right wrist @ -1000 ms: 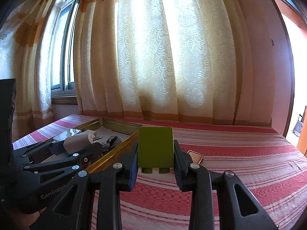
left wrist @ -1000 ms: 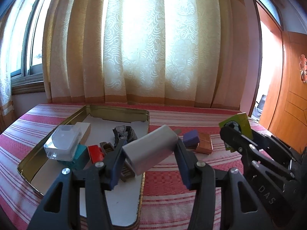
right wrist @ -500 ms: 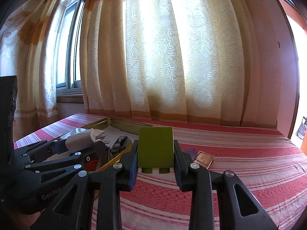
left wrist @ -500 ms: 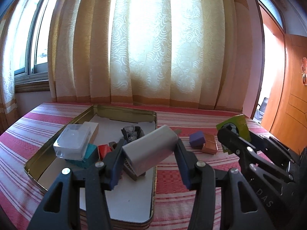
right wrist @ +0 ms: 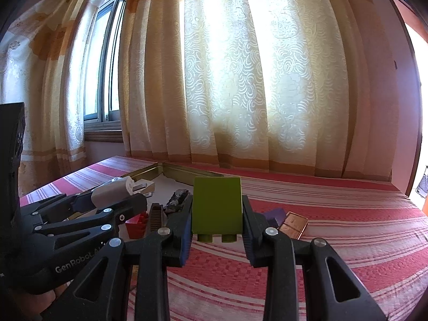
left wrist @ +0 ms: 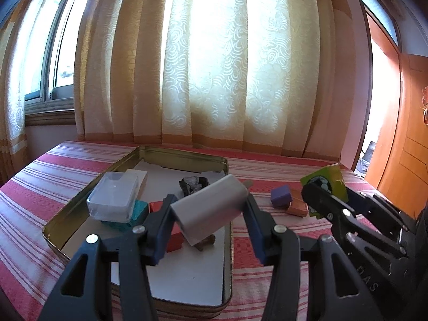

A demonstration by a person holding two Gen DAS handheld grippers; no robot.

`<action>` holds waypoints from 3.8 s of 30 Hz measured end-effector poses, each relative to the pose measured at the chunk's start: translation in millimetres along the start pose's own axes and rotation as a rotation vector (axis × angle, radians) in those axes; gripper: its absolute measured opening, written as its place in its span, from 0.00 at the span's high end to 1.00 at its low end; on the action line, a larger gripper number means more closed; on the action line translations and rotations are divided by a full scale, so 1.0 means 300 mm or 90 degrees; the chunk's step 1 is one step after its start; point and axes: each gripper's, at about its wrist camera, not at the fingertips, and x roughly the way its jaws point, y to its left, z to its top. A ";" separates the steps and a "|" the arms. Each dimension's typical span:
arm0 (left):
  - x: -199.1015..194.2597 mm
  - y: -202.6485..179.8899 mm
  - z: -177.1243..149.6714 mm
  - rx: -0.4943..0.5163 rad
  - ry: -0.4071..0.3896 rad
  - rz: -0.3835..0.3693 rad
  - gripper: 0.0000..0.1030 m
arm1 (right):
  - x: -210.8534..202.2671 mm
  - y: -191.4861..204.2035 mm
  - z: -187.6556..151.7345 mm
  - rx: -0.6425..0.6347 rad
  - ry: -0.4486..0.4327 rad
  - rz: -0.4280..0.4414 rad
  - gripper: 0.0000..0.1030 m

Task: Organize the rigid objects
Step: 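Carry the white charger block and green cube toward the gold tray with both tools, then lower and open the right tool to drop the green cube while the left tool releases the charger, then grasp the purple cube with the left tool while the right tool grasps the copper bar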

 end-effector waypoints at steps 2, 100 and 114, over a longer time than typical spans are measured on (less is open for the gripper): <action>-0.002 0.006 -0.001 -0.001 0.000 0.001 0.51 | -0.001 0.009 0.001 -0.002 0.000 0.003 0.67; 0.287 -0.291 0.077 0.116 0.120 0.010 0.00 | 0.186 -0.418 0.002 0.093 0.155 -0.176 0.25; 0.566 -0.465 0.030 0.162 0.226 0.012 0.01 | 0.147 -0.580 -0.035 0.226 0.154 -0.188 0.20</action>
